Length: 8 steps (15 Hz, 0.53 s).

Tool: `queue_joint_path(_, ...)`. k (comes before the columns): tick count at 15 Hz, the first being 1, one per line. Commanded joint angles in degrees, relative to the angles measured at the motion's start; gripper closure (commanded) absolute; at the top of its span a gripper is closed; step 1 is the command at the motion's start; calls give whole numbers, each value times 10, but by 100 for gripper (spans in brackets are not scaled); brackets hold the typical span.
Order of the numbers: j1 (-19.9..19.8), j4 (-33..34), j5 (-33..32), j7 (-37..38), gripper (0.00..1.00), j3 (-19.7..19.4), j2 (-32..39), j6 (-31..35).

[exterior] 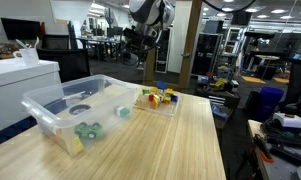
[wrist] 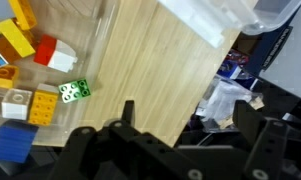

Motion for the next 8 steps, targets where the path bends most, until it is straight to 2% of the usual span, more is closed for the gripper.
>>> queue_joint_path(1, 32, -1, -44, -32, 0, 18, -38, 5)
queue_joint_path(2, 56, 8, -57, -38, 0, 34, -46, -2)
queue_joint_path(6, 72, 18, -47, -133, 0, 89, -38, -16)
queue_joint_path(8, 76, 17, -58, -171, 0, 95, -26, -44)
